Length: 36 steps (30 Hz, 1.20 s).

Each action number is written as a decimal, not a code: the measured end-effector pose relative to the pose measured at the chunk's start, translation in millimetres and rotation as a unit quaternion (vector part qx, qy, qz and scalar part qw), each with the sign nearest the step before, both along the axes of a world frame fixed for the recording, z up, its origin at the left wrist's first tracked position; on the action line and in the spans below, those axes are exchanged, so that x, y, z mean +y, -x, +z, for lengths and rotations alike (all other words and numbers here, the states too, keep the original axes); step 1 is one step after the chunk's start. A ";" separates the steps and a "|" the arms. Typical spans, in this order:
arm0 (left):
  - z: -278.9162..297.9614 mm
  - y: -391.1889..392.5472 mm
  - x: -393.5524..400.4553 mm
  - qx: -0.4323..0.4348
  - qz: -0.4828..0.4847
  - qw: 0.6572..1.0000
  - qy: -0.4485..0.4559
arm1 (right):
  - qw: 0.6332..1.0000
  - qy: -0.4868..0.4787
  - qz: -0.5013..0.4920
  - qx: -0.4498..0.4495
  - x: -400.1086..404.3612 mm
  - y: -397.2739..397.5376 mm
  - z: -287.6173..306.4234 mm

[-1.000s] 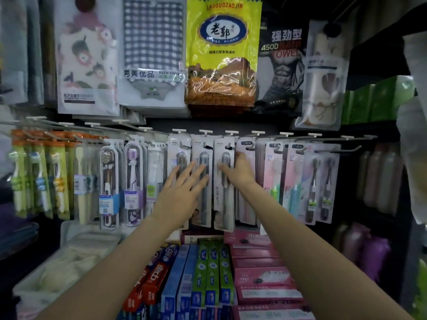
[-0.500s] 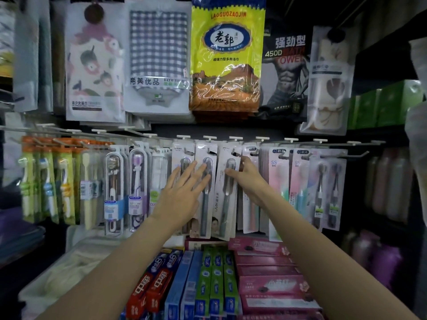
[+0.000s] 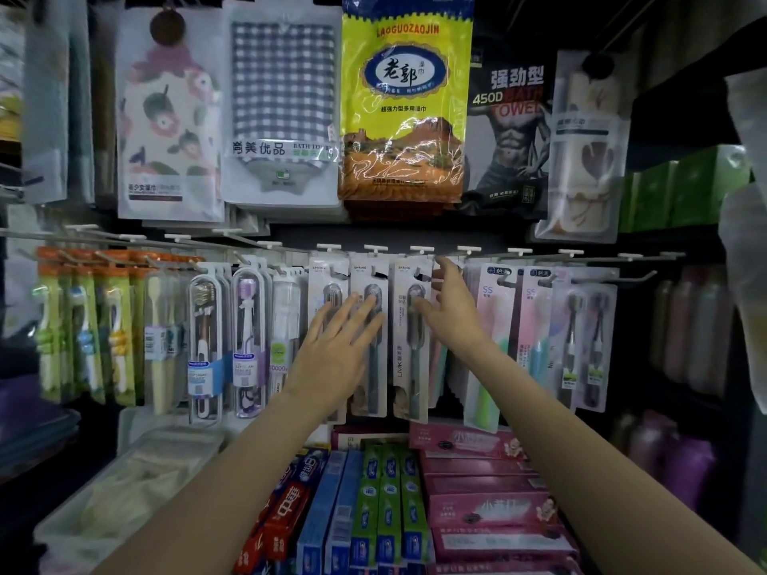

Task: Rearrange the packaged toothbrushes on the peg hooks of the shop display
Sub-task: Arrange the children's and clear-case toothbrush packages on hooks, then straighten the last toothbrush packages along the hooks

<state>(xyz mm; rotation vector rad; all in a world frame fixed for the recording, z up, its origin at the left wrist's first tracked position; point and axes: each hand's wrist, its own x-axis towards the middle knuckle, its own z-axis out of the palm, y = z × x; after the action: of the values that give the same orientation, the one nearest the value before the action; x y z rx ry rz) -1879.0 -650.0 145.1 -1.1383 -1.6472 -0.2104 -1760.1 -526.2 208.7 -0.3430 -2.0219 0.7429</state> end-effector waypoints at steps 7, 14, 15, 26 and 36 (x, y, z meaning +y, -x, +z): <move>12.0 -7.3 2.5 -0.022 -0.011 0.999 -0.020 | 0.999 0.030 0.013 -0.013 -11.0 -0.4 -5.0; 15.0 1.6 -15.7 -0.093 -0.002 0.995 -0.041 | 0.987 -0.059 -0.102 0.109 -30.2 -2.1 -48.0; 15.1 5.0 -19.8 -0.105 0.003 0.994 -0.037 | 0.982 -0.119 -0.110 0.098 -32.3 -0.8 -59.6; 27.4 21.1 -8.7 -0.184 0.019 0.983 -0.010 | 0.940 -0.278 -0.194 -0.039 -14.3 20.2 -45.7; 16.4 33.2 -5.9 -0.139 0.004 0.990 -0.033 | 0.938 -0.286 -0.186 -0.064 -8.0 21.2 -46.0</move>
<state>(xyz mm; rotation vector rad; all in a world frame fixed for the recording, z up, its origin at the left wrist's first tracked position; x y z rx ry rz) -1912.2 -655.8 161.4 -1.0891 -1.8746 -0.4308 -1781.3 -534.2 162.6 -0.4172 -2.1045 -0.1141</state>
